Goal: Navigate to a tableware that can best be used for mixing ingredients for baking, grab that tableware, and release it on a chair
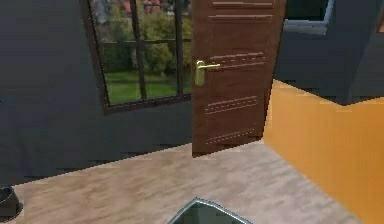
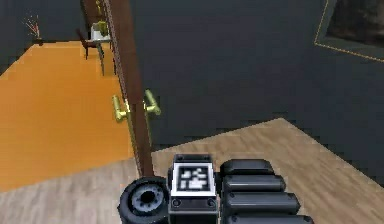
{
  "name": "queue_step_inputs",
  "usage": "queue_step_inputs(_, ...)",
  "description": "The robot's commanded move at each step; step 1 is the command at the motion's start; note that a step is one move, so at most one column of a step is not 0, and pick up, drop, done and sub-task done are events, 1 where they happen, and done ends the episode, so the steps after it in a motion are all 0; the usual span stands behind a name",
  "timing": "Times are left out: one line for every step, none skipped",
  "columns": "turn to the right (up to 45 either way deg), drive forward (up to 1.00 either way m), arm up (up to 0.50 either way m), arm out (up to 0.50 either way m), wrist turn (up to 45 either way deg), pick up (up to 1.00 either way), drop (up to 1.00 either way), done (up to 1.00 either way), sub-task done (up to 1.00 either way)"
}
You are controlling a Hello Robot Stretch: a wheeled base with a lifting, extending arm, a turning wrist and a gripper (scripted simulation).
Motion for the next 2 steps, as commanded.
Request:
queue_step_inputs(0.0, 0.8, 0.0, 0.0, 0.0, 0.0, 0.0, 0.0, 0.0)
queue_step_inputs(45.0, 0.0, 0.0, 0.0, 0.0, 0.0, 0.0, 0.0, 0.0)
